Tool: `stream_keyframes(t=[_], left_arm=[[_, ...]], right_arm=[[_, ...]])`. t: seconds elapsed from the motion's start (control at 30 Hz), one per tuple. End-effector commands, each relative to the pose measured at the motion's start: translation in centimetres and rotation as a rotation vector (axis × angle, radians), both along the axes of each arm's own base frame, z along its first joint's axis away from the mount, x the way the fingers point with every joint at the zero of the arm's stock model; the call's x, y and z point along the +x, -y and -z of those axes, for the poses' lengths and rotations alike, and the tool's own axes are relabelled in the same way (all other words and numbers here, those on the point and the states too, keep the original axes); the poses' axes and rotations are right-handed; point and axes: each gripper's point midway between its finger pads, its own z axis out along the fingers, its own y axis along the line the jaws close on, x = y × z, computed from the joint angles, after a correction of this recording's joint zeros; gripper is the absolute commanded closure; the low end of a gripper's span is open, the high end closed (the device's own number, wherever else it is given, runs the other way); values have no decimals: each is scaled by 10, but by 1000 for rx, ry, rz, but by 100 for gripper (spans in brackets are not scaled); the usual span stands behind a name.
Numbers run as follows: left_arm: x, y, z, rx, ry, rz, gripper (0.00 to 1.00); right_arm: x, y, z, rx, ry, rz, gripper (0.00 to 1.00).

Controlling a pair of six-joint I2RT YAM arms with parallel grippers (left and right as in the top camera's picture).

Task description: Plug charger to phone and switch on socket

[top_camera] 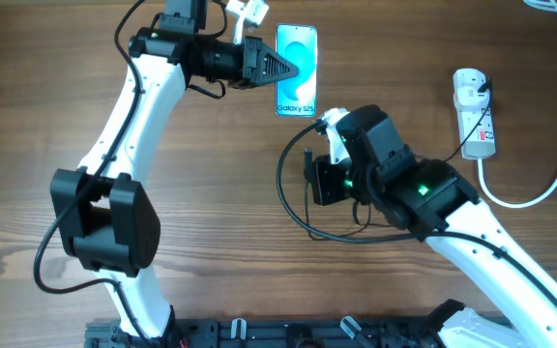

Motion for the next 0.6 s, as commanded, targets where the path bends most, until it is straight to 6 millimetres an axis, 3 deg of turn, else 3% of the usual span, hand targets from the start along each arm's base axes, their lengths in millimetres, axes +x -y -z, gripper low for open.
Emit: stream_keyframes(t=[0.0,0.13,0.57], left_arm=[[-13,7,-22,-78,38,67,96],[-20,9,-31,-135,76,120,96],[-26,7,-27,-123,85,136,96]], right_arm=[[9,-4,10,-8,-32,40,96],[13,-24,2,87,-36,9,96],[24,-25,-4,115,-7,51,96]])
